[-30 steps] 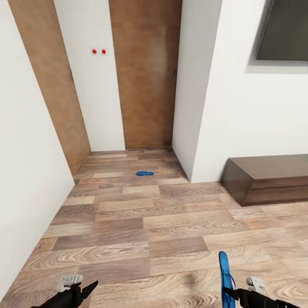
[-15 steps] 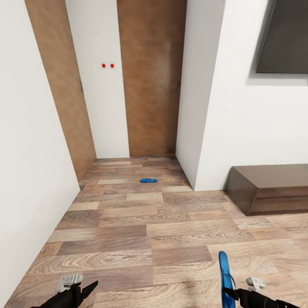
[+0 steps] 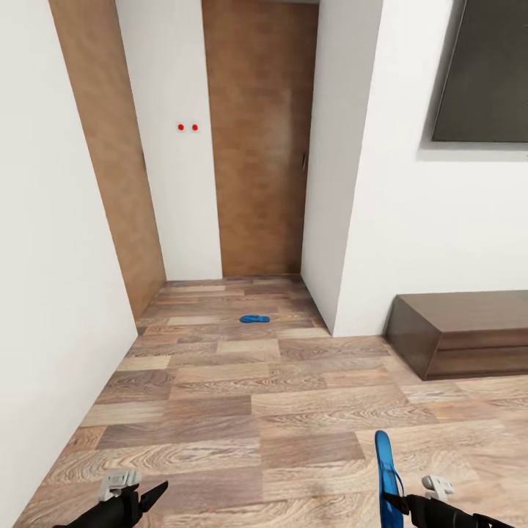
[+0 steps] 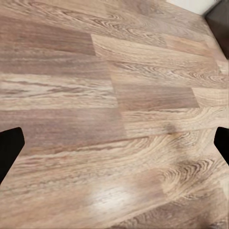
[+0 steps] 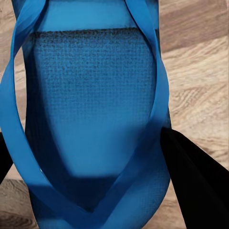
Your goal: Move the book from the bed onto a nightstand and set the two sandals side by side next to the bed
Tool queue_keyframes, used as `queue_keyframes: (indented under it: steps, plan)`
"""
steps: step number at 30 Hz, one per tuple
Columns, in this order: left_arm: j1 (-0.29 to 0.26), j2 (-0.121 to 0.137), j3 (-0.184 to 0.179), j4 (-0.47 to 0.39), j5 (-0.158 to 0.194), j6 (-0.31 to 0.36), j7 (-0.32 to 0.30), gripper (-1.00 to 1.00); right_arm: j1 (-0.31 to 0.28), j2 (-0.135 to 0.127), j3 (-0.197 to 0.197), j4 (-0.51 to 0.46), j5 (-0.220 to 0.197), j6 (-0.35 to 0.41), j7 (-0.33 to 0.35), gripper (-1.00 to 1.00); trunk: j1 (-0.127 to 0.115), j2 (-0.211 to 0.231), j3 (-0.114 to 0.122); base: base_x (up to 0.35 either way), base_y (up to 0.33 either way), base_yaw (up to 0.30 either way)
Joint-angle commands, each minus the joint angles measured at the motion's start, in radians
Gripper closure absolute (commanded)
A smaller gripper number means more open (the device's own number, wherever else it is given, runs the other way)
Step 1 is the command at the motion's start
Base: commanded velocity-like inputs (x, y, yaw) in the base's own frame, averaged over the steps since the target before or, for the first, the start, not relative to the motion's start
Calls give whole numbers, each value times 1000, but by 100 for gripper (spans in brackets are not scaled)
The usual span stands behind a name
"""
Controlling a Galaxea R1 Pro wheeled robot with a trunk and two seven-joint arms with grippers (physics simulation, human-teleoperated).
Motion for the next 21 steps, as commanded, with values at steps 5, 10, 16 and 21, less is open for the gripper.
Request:
queue_keyframes:
  steps: [5, 10, 16, 21]
  plan:
    - [0, 0, 1, 0, 9, 9, -2, -100, 0, 0, -3, 0, -6, 11, 4, 100, -19, 35, 15, 0, 0, 0]
    - [0, 0, 1, 0, 9, 9, -2, -100, 0, 0, -3, 0, -6, 11, 4, 100, -39, 70, 30, 0, 0, 87]
    - [0, 0, 1, 0, 9, 9, -2, -100, 0, 0, -3, -1, -6, 11, 4, 100, -50, 91, 40, 0, 0, 255]
    - [0, 0, 1, 0, 9, 9, -2, -100, 0, 0, -3, -1, -6, 11, 4, 100, -50, 91, 40, 0, 0, 291]
